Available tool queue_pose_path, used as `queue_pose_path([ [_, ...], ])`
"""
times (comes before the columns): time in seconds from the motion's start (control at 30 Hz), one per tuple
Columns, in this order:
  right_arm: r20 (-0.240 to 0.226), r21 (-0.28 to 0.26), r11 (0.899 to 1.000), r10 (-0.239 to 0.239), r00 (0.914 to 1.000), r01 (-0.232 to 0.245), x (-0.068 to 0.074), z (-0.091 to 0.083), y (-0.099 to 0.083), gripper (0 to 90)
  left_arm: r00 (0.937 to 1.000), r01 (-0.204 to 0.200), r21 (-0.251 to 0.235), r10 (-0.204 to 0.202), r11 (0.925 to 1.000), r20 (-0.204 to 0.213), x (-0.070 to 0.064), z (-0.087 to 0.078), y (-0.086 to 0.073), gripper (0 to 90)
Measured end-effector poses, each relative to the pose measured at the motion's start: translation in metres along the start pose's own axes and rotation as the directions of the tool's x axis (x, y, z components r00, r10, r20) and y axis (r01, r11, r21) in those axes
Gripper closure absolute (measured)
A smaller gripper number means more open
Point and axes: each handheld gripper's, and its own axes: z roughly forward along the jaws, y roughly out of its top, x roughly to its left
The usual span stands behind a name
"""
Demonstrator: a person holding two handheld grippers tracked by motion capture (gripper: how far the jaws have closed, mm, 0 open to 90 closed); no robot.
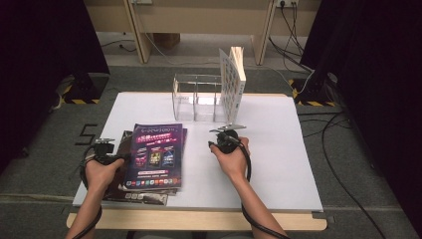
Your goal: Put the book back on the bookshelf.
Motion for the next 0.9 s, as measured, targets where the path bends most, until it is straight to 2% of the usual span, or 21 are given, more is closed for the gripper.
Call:
queue_pose_path([
  [0.1, -0.017, 0.019, 1.000, -0.010, 0.9998, 0.010, 0.007, 0.007, 0.003, 59.9, 1.0000, -0.001, 0.001, 0.001, 1.0000, 0.000, -0.003, 0.003, 0.001, 82.6],
  [0.2, -0.038, 0.029, 1.000, -0.007, 0.9992, 0.008, 0.013, 0.013, 0.006, 59.8, 0.9987, 0.046, -0.023, -0.046, 0.9987, 0.021, -0.001, 0.002, 0.005, 79.5],
  [0.27, -0.048, 0.036, 0.999, -0.007, 0.9988, 0.009, 0.016, 0.016, 0.007, 59.8, 0.9975, 0.070, -0.050, -0.070, 0.9963, 0.010, 0.001, 0.001, 0.009, 76.3],
  [0.37, -0.052, 0.040, 0.999, -0.011, 0.9986, 0.014, 0.019, 0.019, 0.008, 59.7, 0.9971, 0.075, -0.066, -0.076, 0.9950, -0.007, 0.002, 0.004, 0.016, 69.5],
  [0.5, -0.051, 0.053, 0.998, -0.017, 0.9985, 0.020, 0.021, 0.021, 0.008, 59.6, 0.9959, 0.086, -0.062, -0.087, 0.9944, -0.022, 0.005, 0.013, 0.024, 70.4],
  [0.73, -0.053, 0.056, 0.998, -0.016, 0.9985, 0.019, 0.022, 0.023, 0.008, 59.7, 0.9973, 0.051, -0.027, -0.053, 0.9983, -0.051, 0.003, 0.028, 0.037, 81.8],
  [0.9, -0.055, 0.067, 0.997, -0.023, 0.9982, 0.027, 0.023, 0.027, 0.008, 59.7, 0.9973, 0.017, -0.019, -0.018, 0.9997, -0.072, 0.000, 0.032, 0.039, 82.6],
])
